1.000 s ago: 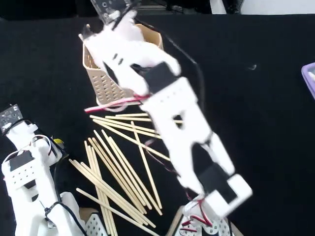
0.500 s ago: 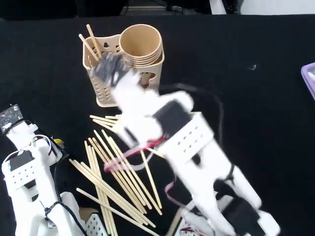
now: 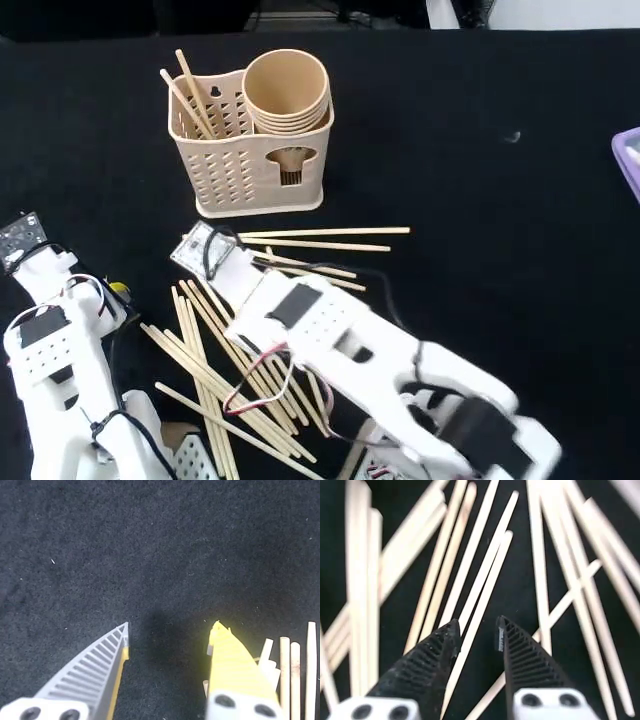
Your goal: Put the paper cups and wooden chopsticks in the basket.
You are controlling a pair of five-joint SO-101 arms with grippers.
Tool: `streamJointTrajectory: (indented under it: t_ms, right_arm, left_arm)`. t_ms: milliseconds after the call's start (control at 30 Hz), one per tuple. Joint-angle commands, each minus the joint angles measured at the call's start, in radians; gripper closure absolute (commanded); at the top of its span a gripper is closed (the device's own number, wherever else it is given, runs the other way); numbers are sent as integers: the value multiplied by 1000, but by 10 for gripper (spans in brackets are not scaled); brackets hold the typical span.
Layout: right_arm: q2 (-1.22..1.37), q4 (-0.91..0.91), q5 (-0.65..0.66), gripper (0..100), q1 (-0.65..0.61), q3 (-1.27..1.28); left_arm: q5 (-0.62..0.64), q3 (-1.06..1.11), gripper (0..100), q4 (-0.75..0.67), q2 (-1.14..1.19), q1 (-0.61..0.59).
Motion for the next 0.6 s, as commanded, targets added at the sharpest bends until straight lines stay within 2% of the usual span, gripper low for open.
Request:
streamJointTrajectory:
  t_ms: [0,133,400,567]
  right_arm:
    - [128,-8,-15,831,-11,-145]
    - [240,46,-35,825,-11,-252]
    - [378,51,-32,830,-9,-309]
    - [395,86,-29,930,-9,-311]
  left_arm:
    - [3,-18,741,-14,-12,-8]
    - [3,-18,741,-14,-12,-8]
    - [3,-18,741,-14,-12,-8]
    - [3,-18,741,-14,-12,-8]
